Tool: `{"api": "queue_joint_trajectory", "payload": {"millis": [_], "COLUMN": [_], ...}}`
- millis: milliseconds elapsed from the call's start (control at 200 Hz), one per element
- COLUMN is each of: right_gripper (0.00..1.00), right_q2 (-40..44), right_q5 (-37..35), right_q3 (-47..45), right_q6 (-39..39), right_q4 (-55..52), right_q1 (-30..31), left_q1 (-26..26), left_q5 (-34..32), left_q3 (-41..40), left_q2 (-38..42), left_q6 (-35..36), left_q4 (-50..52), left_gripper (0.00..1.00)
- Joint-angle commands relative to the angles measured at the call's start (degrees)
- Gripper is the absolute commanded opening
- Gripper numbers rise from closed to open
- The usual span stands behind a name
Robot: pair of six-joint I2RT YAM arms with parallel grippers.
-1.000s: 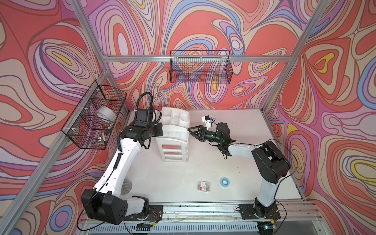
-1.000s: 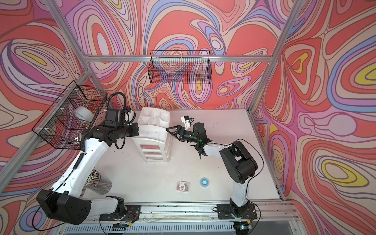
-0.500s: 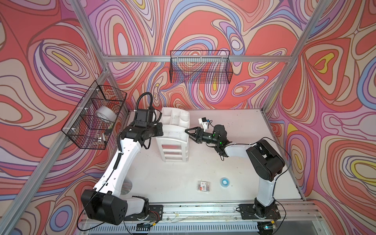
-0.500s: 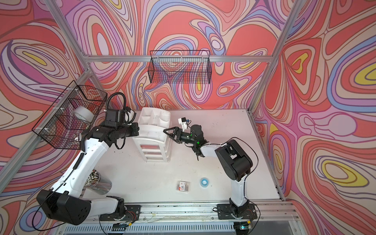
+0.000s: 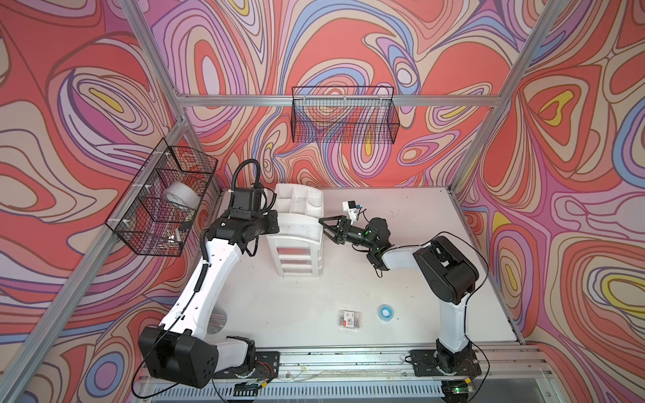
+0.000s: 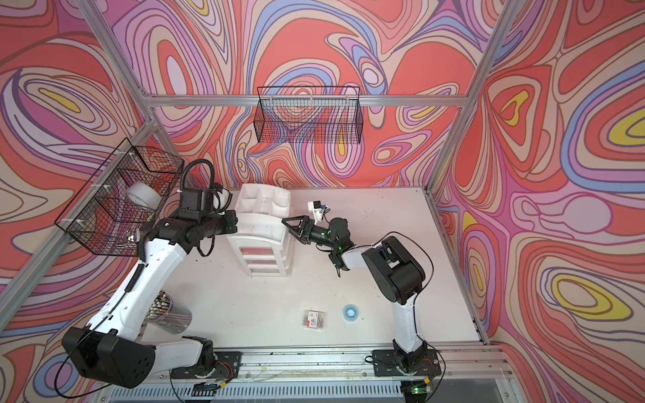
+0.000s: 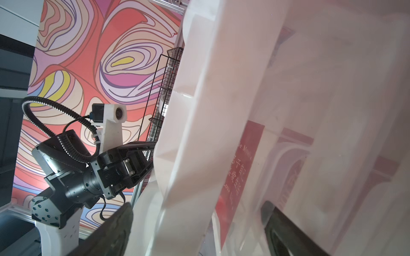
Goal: Take the postcards out of the drawer
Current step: Open the drawer in the storage box.
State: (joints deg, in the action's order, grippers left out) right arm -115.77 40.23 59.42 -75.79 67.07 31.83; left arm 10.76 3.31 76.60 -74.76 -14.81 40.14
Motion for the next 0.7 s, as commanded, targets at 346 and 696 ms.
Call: {"api": "queue_joint_trajectory", "payload": {"millis": [346,696], "right_gripper": [0.87,0.87], "right_q2": [0.3,3.8], "right_q5": [-1.0,-2.3], "right_q3": [-1.4,-6.0], "right_q6": [-2.8,-1.9], "right_q4": [14.6,18.0], "right_q1": [0.5,-2.1], "left_q1": [0.2,0.2], "left_q5": [-2.3,-3.5], "left_q3": [-1.5,-1.3], "left_q2": [-0.1,0.4], "left_q6": [2.2,2.2], "left_q4": [2.2,2.7], "left_gripper": [0.0,0.0]}}
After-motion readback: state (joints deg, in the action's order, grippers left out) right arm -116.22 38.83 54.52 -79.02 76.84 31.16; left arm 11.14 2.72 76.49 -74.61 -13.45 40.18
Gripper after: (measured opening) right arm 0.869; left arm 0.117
